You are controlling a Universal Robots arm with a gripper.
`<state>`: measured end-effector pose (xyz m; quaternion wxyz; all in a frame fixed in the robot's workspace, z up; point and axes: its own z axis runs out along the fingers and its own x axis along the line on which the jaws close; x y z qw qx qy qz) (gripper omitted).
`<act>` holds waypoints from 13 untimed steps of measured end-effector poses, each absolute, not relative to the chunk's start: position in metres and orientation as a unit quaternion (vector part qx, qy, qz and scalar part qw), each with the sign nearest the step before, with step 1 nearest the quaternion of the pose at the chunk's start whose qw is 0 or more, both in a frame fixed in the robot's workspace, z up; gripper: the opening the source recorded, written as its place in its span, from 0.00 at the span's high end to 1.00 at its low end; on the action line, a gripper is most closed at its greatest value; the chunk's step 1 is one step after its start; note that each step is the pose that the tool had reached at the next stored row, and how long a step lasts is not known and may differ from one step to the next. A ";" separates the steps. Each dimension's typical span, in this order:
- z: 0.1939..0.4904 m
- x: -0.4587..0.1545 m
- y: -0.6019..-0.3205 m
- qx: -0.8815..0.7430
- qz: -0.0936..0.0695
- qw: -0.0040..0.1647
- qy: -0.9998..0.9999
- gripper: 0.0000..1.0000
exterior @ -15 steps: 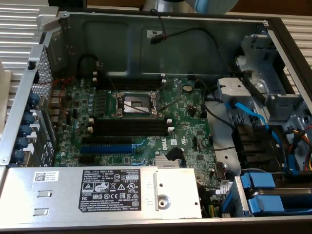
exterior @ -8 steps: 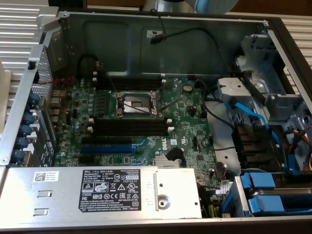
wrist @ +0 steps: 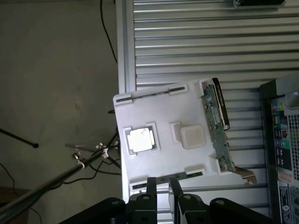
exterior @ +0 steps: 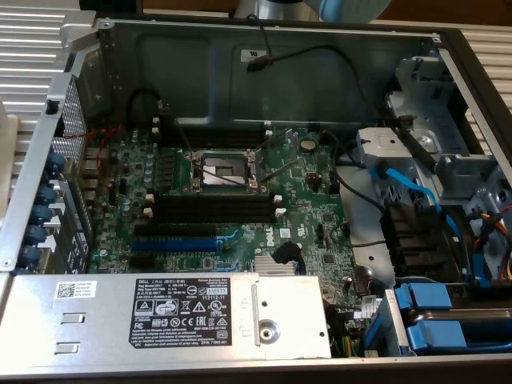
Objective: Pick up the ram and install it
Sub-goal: 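Pick up the ram and move it above insertion slot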
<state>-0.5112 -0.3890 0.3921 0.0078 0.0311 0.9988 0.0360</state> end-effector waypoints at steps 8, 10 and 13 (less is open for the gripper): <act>0.392 -0.511 -0.389 0.031 0.036 0.008 0.999 0.67; 0.392 -0.511 -0.389 0.031 0.036 0.008 0.999 0.67; 0.392 -0.511 -0.389 0.031 0.036 0.008 0.999 0.67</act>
